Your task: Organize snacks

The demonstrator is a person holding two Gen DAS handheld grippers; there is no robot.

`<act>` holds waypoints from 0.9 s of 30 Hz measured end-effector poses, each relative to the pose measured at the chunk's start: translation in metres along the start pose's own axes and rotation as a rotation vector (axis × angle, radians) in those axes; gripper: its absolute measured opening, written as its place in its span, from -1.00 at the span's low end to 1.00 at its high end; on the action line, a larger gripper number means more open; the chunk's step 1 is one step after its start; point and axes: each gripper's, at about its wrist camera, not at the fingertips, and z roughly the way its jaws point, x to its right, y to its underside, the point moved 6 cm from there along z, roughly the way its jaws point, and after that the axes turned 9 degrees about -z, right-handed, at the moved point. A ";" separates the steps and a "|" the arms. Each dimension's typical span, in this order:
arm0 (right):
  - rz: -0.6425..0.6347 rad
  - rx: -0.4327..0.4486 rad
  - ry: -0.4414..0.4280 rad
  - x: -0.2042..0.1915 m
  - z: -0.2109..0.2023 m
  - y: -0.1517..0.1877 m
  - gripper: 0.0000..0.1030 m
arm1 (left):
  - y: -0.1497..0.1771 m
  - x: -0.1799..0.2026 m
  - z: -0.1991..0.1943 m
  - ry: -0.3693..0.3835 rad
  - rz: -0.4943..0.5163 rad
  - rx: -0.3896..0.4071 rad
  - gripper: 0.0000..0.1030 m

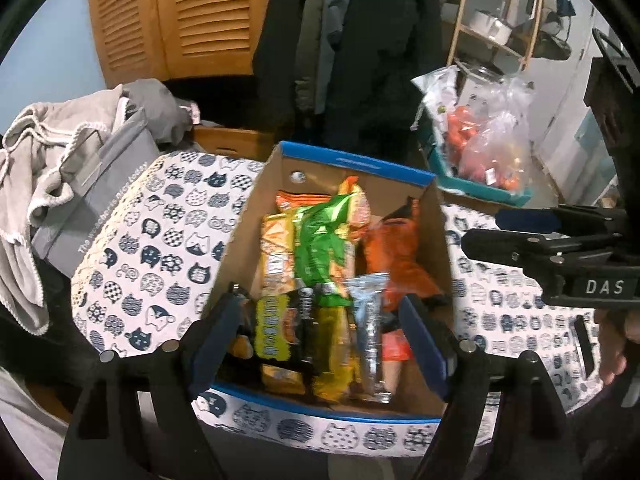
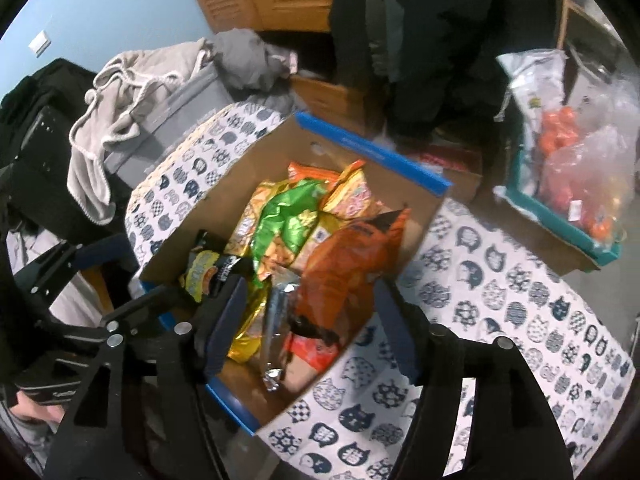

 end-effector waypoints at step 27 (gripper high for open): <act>-0.041 0.146 0.151 0.020 -0.069 0.035 0.46 | -0.004 0.031 -0.027 -0.028 0.018 0.038 0.78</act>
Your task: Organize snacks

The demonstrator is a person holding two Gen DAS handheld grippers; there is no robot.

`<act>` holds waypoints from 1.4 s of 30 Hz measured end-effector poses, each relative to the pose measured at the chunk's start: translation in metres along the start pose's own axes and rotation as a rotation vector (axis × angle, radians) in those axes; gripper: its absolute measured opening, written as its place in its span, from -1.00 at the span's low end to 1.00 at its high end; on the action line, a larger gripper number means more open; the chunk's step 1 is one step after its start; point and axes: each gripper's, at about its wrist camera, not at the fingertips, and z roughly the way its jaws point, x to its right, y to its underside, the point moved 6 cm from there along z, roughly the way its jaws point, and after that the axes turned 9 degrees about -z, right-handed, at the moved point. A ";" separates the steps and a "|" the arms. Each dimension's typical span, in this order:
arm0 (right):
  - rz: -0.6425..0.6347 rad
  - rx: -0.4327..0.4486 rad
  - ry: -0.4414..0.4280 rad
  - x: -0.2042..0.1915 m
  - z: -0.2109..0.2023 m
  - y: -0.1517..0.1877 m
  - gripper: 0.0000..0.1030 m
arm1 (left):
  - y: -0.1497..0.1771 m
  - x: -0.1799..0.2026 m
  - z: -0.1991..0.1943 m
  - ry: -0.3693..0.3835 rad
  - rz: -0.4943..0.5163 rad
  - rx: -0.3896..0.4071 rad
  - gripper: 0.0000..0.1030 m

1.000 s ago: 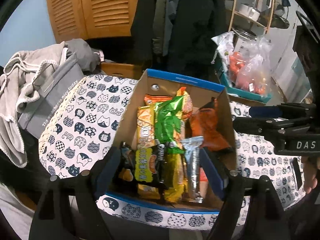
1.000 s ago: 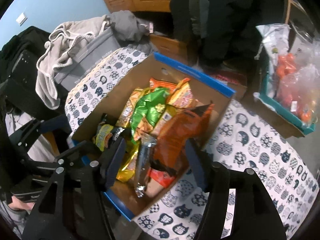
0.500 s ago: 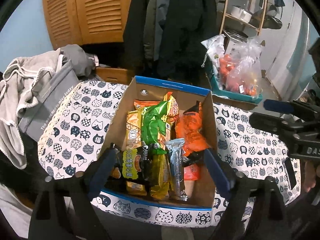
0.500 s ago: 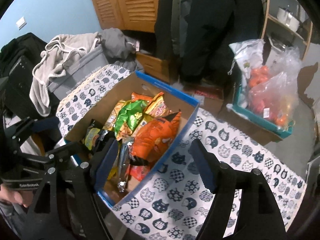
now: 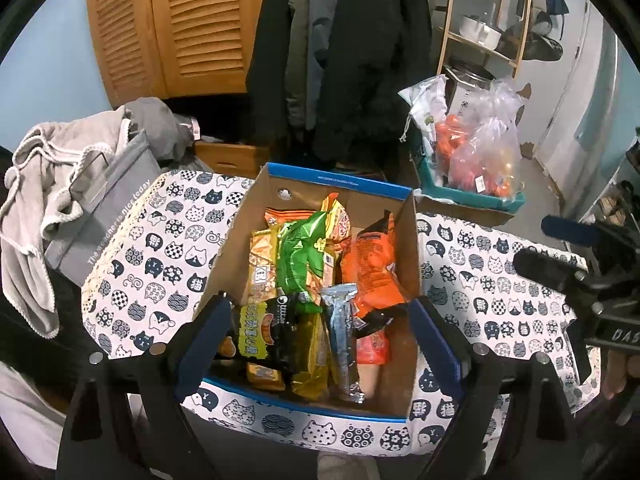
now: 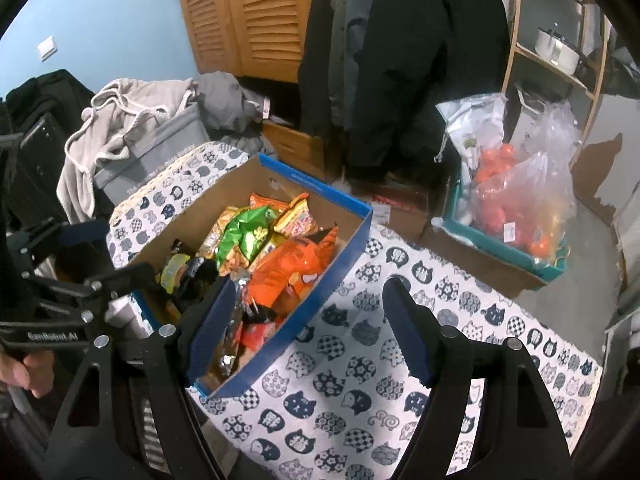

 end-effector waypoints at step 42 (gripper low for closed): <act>0.018 -0.004 0.012 0.011 -0.009 0.017 0.46 | 0.004 0.015 -0.004 -0.069 0.071 0.015 0.78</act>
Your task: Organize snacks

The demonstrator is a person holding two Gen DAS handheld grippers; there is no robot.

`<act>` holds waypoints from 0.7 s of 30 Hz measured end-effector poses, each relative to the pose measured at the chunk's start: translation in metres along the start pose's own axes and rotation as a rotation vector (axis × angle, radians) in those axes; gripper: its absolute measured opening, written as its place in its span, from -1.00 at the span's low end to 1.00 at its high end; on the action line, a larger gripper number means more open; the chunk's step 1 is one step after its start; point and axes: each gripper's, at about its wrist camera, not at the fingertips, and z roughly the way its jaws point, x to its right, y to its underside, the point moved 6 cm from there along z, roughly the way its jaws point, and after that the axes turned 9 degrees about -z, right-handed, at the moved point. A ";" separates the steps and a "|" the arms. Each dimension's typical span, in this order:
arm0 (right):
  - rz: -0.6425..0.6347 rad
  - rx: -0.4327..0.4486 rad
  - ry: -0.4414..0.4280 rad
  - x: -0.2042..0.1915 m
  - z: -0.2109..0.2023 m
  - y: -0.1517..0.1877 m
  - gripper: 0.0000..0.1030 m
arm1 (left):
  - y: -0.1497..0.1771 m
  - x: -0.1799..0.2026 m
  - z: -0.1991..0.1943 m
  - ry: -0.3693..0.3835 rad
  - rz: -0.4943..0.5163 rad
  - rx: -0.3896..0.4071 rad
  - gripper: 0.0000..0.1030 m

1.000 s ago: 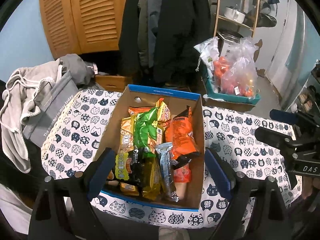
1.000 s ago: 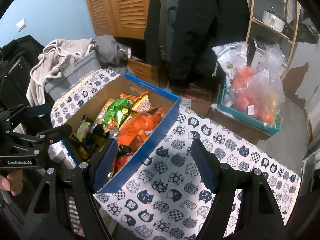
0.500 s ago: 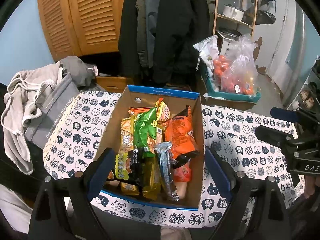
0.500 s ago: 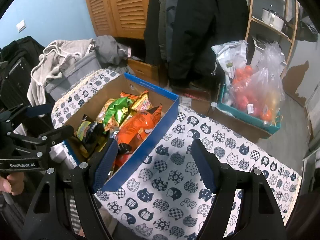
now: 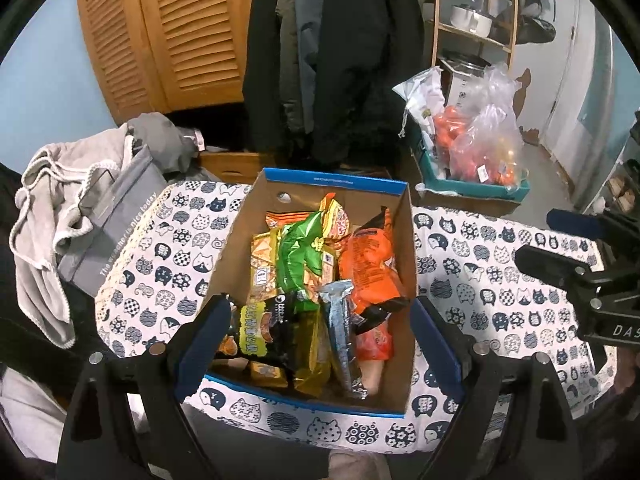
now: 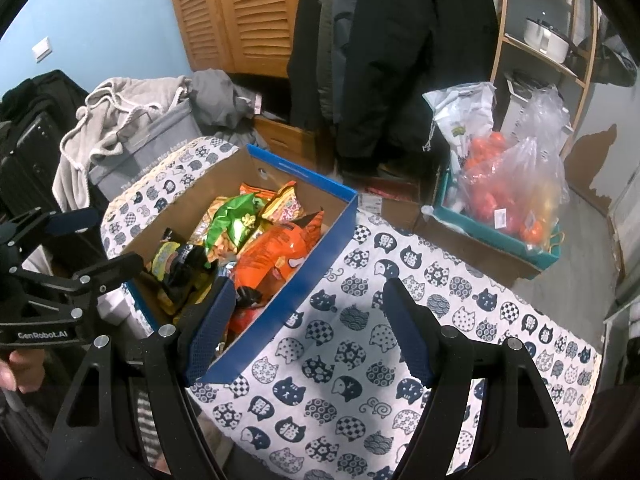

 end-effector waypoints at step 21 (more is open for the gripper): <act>-0.002 -0.006 0.001 0.000 0.004 0.000 0.46 | 0.005 0.001 0.005 -0.024 0.020 -0.011 0.78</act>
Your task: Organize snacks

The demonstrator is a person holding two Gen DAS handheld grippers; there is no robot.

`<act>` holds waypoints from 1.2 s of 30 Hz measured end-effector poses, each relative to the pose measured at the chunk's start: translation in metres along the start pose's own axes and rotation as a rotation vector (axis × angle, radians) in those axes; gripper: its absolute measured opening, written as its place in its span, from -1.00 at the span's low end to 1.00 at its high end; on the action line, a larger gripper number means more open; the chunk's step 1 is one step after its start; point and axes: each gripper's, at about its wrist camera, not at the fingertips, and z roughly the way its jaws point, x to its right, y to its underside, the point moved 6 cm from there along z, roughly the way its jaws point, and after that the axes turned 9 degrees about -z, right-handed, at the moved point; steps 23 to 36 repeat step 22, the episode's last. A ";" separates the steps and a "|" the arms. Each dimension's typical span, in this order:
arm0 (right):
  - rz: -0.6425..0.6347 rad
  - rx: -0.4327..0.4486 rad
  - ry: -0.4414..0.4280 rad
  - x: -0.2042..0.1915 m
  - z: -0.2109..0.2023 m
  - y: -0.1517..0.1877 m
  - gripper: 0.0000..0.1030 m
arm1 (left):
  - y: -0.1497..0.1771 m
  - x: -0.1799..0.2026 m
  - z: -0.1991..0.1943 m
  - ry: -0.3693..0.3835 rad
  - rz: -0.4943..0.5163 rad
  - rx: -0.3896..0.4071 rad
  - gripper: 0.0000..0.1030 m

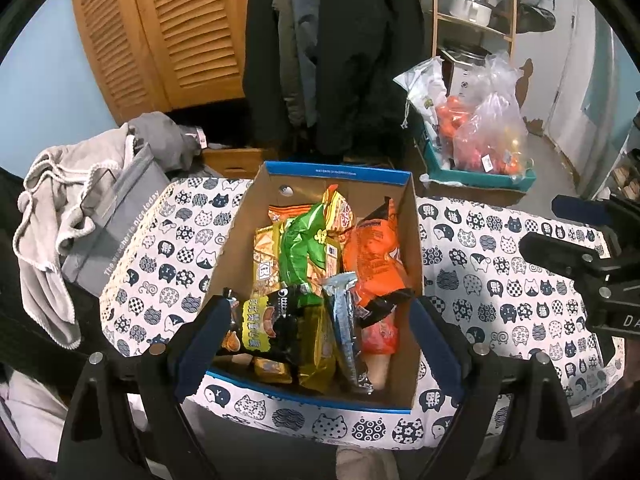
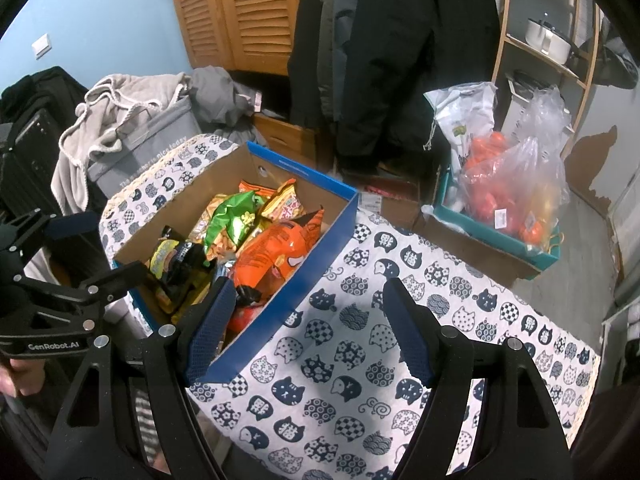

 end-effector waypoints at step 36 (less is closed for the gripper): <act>-0.002 -0.001 0.000 0.000 0.001 0.000 0.46 | 0.002 0.002 -0.001 0.008 0.002 -0.005 0.78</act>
